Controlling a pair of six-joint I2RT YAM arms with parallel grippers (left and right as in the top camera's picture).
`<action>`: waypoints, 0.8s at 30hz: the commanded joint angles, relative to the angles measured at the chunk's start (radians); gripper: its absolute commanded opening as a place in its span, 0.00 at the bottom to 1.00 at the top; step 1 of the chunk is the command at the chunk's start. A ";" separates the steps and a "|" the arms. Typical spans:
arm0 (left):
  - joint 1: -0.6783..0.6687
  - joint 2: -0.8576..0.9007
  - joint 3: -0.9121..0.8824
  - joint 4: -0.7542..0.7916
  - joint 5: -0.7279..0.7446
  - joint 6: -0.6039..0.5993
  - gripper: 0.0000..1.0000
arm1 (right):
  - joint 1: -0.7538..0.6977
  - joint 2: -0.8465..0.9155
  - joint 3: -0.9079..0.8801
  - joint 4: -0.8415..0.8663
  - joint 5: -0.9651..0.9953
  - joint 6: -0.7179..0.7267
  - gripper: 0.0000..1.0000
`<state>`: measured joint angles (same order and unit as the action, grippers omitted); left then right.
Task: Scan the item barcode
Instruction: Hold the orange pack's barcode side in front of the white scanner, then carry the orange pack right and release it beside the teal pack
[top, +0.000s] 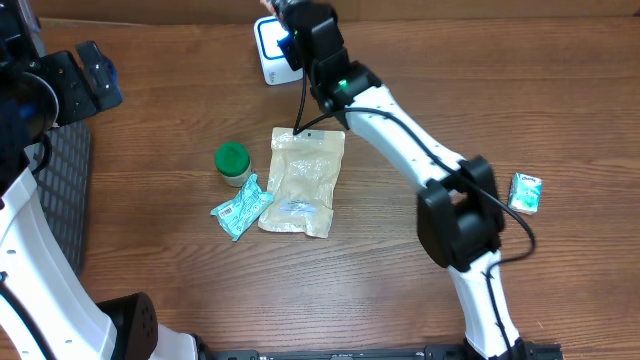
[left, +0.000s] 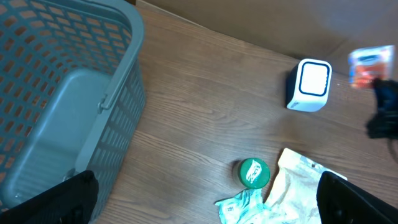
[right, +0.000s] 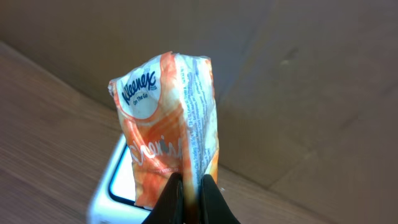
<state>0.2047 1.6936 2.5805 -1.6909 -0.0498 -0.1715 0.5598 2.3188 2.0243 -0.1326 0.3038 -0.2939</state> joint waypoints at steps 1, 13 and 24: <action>0.005 0.003 0.008 0.002 -0.009 0.023 1.00 | 0.007 0.064 0.017 0.070 0.055 -0.227 0.04; 0.005 0.003 0.008 0.002 -0.009 0.023 1.00 | 0.007 0.146 0.008 0.129 0.061 -0.356 0.04; 0.005 0.003 0.008 0.002 -0.009 0.023 1.00 | 0.008 0.146 0.006 0.122 0.057 -0.388 0.04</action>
<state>0.2047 1.6936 2.5805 -1.6909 -0.0502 -0.1715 0.5636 2.4546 2.0239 -0.0151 0.3553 -0.6735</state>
